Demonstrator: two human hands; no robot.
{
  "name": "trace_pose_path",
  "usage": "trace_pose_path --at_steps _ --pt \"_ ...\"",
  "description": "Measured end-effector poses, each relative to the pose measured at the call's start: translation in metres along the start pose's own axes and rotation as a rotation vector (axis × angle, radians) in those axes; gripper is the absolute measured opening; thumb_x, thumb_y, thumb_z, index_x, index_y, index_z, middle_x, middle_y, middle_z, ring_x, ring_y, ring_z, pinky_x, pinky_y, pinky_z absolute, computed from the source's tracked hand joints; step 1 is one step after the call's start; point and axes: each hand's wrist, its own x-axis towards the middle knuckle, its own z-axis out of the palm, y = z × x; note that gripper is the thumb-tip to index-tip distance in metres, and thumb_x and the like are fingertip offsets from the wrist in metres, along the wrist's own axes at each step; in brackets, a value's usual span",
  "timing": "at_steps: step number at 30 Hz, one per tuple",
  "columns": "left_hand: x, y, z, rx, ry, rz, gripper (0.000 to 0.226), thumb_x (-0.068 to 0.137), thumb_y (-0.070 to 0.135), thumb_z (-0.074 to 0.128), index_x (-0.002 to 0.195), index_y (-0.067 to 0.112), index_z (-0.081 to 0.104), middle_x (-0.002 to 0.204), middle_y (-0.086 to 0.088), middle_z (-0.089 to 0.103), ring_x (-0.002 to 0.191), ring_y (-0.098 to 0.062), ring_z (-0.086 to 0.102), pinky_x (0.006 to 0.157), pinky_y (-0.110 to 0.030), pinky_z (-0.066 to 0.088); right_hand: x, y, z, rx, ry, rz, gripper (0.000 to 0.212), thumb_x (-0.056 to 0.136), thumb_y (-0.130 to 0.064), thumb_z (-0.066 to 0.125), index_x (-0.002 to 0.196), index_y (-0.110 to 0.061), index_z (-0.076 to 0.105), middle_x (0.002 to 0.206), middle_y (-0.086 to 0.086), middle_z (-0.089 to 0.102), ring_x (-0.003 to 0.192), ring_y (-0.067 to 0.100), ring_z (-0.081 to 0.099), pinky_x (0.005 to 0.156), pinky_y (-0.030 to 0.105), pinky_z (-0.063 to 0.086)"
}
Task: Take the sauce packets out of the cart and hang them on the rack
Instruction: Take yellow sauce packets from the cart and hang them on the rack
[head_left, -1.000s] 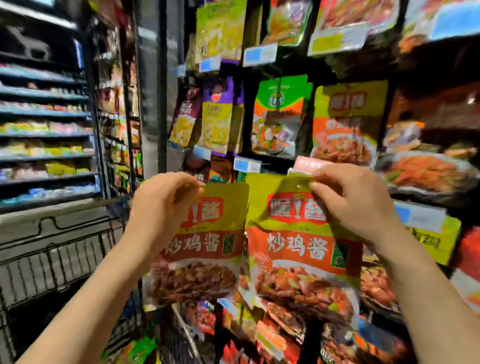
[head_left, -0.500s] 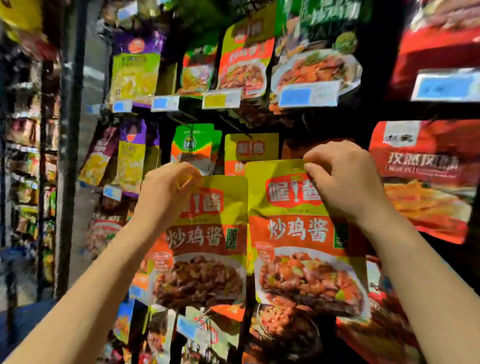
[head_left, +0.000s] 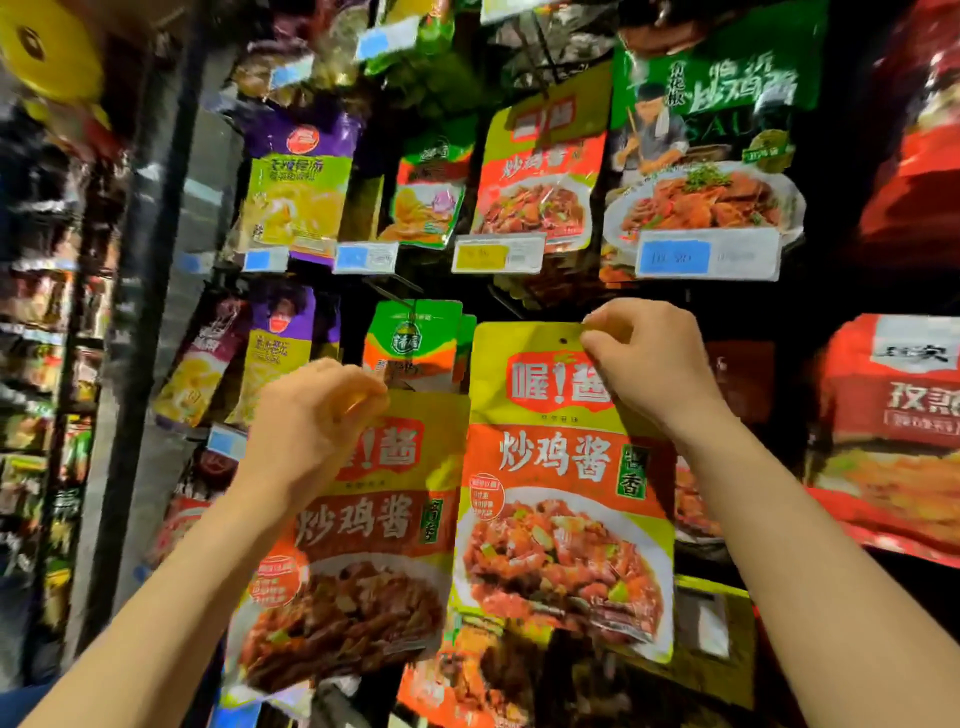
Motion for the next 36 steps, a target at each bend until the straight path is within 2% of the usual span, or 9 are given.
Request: trace_pose_path --at_steps 5,11,16,20,23,28,30,32,36 --pt "0.008 -0.054 -0.011 -0.014 -0.04 0.016 0.007 0.073 0.012 0.077 0.076 0.015 0.071 0.073 0.0 0.065 0.058 -0.015 0.055 0.058 -0.029 0.043 0.034 -0.022 0.052 0.219 -0.011 0.235 0.02 0.082 -0.02 0.066 0.099 -0.013 0.071 0.102 0.006 0.069 0.095 0.017 0.061 0.078 0.022 0.04" --pt "0.012 -0.094 -0.018 0.027 -0.007 0.025 0.006 0.073 0.018 0.073 0.074 0.012 0.071 0.069 -0.001 0.065 0.052 -0.017 0.052 0.051 -0.033 0.046 0.065 -0.032 0.101 0.37 -0.022 0.367 0.016 0.079 -0.021 0.068 0.094 -0.016 0.071 0.1 0.007 0.07 0.095 0.024 0.065 0.09 0.041 0.051" --pt "0.01 -0.103 -0.014 0.063 -0.019 -0.012 0.007 0.072 0.009 0.076 0.076 0.012 0.071 0.071 0.001 0.065 0.052 -0.01 0.046 0.052 -0.028 0.044 0.08 -0.03 0.117 0.608 0.051 0.461 0.009 0.075 -0.008 0.066 0.073 -0.017 0.066 0.089 0.012 0.07 0.08 0.028 0.068 0.081 0.045 0.056" --pt "0.013 -0.101 -0.01 0.086 -0.013 -0.053 0.006 0.074 0.011 0.075 0.077 0.014 0.072 0.074 0.0 0.066 0.057 -0.013 0.05 0.054 -0.021 0.038 0.09 -0.027 0.12 0.763 0.129 0.499 0.027 0.076 0.003 0.059 0.095 -0.013 0.069 0.093 0.012 0.068 0.078 0.026 0.066 0.071 0.036 0.054" --pt "0.016 -0.097 -0.006 0.075 -0.012 -0.06 0.007 0.073 0.01 0.076 0.077 0.013 0.071 0.074 -0.001 0.066 0.06 -0.014 0.051 0.057 -0.019 0.035 0.093 -0.027 0.122 0.814 0.134 0.52 0.029 0.074 0.001 0.059 0.096 -0.016 0.067 0.092 0.011 0.068 0.078 0.026 0.067 0.072 0.038 0.057" --pt "0.025 -0.093 0.0 0.011 0.008 -0.096 0.007 0.073 0.01 0.076 0.078 0.014 0.072 0.074 0.007 0.062 0.062 -0.006 0.052 0.062 -0.01 0.036 0.094 -0.023 0.122 0.827 0.098 0.515 0.025 0.072 -0.001 0.06 0.09 -0.018 0.066 0.089 0.01 0.069 0.076 0.026 0.068 0.074 0.041 0.058" --pt "0.027 -0.089 0.005 -0.008 0.019 -0.093 0.007 0.073 0.01 0.076 0.078 0.013 0.072 0.073 0.009 0.061 0.063 0.003 0.051 0.064 -0.003 0.035 0.095 -0.022 0.121 0.761 0.088 0.5 0.024 0.065 -0.008 0.061 0.084 -0.02 0.067 0.089 0.008 0.069 0.08 0.027 0.068 0.079 0.045 0.057" --pt "0.029 -0.086 0.011 -0.023 0.023 -0.086 0.007 0.073 0.011 0.076 0.078 0.013 0.072 0.073 0.006 0.063 0.062 0.001 0.051 0.063 -0.005 0.036 0.098 -0.019 0.119 0.65 0.08 0.47 0.019 0.062 -0.013 0.06 0.078 -0.021 0.067 0.091 0.006 0.07 0.084 0.028 0.067 0.082 0.047 0.056" --pt "0.029 -0.082 0.021 -0.051 0.013 -0.073 0.006 0.073 0.014 0.076 0.077 0.014 0.071 0.072 0.004 0.063 0.059 -0.001 0.05 0.06 -0.008 0.037 0.099 -0.014 0.119 0.52 0.053 0.43 0.03 0.073 -0.009 0.056 0.097 -0.019 0.069 0.099 0.009 0.069 0.088 0.03 0.066 0.083 0.047 0.055"
